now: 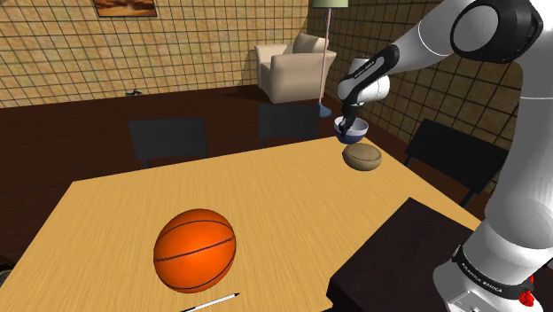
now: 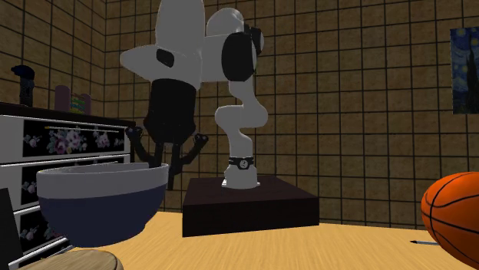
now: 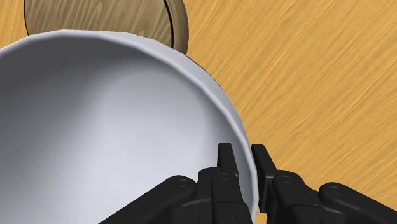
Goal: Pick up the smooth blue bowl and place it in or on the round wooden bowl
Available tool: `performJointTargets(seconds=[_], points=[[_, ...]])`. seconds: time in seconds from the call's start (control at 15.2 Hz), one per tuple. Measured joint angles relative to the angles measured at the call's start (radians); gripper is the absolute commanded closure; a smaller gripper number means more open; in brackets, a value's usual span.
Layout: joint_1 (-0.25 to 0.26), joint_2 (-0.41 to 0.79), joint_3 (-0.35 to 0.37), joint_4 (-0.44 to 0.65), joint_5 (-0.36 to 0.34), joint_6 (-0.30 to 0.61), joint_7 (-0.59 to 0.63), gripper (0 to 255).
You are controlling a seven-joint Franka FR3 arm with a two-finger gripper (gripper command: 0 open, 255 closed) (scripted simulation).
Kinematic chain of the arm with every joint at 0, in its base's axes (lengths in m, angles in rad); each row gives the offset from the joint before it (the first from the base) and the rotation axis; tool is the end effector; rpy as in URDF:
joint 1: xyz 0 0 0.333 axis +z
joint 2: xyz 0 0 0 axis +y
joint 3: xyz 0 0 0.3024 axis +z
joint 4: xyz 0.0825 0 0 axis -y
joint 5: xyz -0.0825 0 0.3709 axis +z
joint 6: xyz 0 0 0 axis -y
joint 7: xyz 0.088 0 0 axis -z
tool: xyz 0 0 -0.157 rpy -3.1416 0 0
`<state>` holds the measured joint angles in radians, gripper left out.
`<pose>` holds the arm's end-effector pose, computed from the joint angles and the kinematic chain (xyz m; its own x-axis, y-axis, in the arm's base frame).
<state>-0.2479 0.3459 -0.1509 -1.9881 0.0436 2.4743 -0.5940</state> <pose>0.5673 -0.2364 0.2519 0.9779 0.1787 0.1089 0.1685 -0.9809 0.0969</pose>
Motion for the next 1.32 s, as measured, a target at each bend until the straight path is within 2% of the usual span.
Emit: performJointTargets(seconds=[0.53,1.32], points=[[-0.139,0.011,-0.030,0.048,0.054,-0.038,-0.202,255],[-0.160,0.110,-0.013,0.026,0.087,0.081,-0.236,255]])
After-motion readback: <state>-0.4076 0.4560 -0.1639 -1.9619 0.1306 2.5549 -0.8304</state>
